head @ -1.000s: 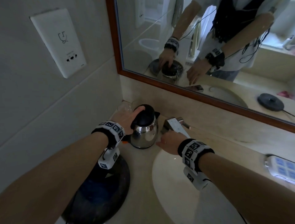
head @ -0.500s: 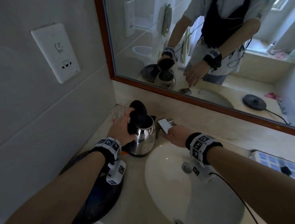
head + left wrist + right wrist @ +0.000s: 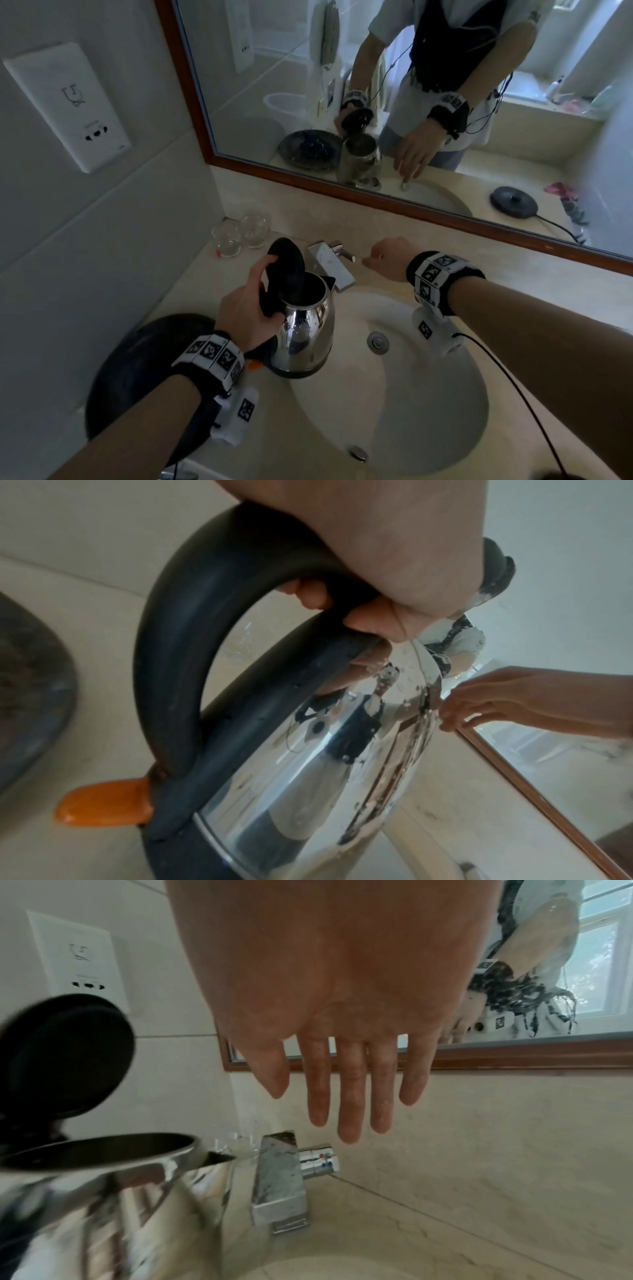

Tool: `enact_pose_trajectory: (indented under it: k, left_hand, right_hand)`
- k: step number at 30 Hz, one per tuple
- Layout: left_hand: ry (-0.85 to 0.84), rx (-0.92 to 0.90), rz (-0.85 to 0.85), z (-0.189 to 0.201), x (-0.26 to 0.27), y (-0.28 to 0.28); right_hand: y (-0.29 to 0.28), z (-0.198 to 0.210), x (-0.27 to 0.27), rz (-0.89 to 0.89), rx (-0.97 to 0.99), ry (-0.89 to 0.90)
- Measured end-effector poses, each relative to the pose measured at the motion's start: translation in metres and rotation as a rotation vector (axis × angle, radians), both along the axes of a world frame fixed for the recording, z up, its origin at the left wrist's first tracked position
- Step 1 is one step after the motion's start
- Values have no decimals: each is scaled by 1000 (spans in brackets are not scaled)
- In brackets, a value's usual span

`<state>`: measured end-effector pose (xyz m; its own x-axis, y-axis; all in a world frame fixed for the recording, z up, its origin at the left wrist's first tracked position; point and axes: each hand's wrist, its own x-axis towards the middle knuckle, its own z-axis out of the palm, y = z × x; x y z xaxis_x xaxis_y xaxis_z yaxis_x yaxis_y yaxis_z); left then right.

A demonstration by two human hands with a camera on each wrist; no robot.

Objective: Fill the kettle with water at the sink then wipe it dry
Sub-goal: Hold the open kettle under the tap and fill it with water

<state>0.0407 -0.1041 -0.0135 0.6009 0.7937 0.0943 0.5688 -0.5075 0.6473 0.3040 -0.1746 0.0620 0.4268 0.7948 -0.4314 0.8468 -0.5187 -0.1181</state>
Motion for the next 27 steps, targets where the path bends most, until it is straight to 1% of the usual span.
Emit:
enact_pose_trajectory:
  k: [3,7,13,18,23,27]
  left_hand:
    - [-15,-46,-36,-5,3,-23]
    - [-43,-104,-51,-19,17,-49]
    - [-64,-230,-81,-42,44,-66]
    - [-95,-298,-59,-69,59,-64]
    - [-118,-324,-16,-93,69,-46]
    - [-150,-331,48,-97,71,-32]
  right_hand:
    - [0,-6,11,-11,-12,3]
    - [2,-27,16,-5,-57,3]
    - [14,-60,25,8,-76,13]
    - [38,-88,34,-11,-62,39]
    - [67,-112,37,-13,27,132]
    - [80,-121,36,37,39,86]
